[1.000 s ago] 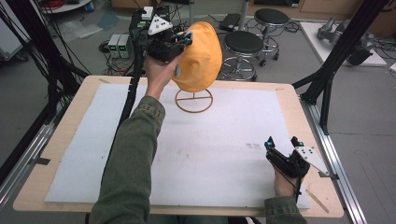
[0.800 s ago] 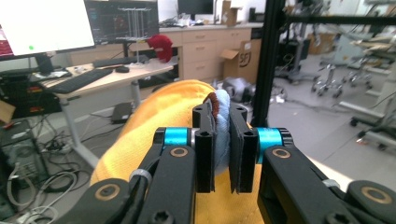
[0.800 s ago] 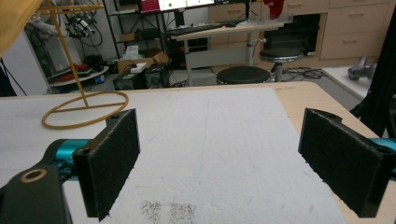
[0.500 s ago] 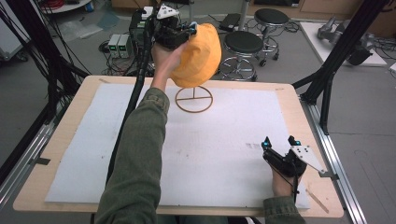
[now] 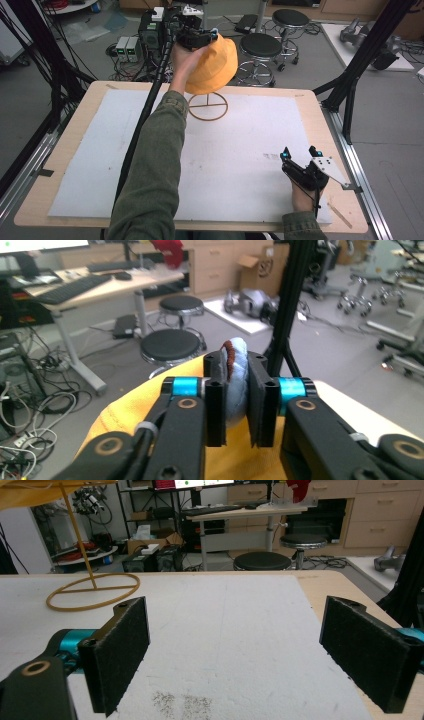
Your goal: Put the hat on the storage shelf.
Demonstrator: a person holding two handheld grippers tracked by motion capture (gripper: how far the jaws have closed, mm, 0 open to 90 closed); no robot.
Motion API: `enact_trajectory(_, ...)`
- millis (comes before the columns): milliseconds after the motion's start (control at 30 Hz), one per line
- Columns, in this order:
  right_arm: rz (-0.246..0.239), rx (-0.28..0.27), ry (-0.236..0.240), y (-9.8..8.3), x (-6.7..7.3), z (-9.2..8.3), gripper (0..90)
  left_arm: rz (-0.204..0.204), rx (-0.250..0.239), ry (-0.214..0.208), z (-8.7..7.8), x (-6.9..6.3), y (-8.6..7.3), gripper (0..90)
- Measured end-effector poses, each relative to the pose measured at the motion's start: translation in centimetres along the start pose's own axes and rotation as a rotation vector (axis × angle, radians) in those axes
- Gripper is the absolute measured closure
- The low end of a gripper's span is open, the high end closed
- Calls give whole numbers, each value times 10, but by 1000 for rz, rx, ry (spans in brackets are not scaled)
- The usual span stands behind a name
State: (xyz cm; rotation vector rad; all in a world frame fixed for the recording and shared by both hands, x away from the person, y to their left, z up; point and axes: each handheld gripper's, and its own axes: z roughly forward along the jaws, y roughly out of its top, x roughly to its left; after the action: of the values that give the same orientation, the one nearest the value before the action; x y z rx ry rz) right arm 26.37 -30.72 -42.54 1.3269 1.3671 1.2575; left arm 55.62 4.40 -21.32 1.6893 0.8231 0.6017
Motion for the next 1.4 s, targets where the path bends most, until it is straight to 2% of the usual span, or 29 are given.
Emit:
enact_trajectory(67,-1,3,0,0,1,0,117,22,18,0,0,-2,-1,766)
enact_trajectory(167,-11,4,3,0,2,0,117,7,8,-19,-2,-1,1,699)
enact_trajectory(233,-11,1,3,0,3,0,117,-3,-6,-24,-4,-2,3,614)
enact_trajectory(333,-14,-2,-1,0,2,0,117,6,-7,-17,-7,-3,5,517)
enact_trajectory(467,-18,-7,-4,0,3,0,117,29,-10,13,-14,-5,7,334)
enact_trajectory(500,-22,-9,-5,0,3,0,117,35,-25,16,-18,-7,6,306)
enact_trajectory(600,-19,-10,-7,0,3,0,117,36,-67,21,-28,-7,4,289)
enact_trajectory(667,-12,-9,-8,0,3,0,117,22,-78,24,-35,-5,3,253)
enact_trajectory(900,-10,-11,-6,0,4,1,116,15,-132,31,-59,0,-6,205)
enact_trajectory(1033,-11,-9,-6,0,6,2,116,7,-155,6,-72,0,-10,200)
enact_trajectory(1200,-15,-5,-4,-1,6,4,116,32,-165,0,-90,-5,-12,199)
enact_trajectory(1300,-15,-8,-6,-1,7,4,116,29,-196,-6,-104,-7,-12,196)
enact_trajectory(1400,-15,-9,-3,-1,7,5,116,44,-203,4,-117,-8,-14,192)
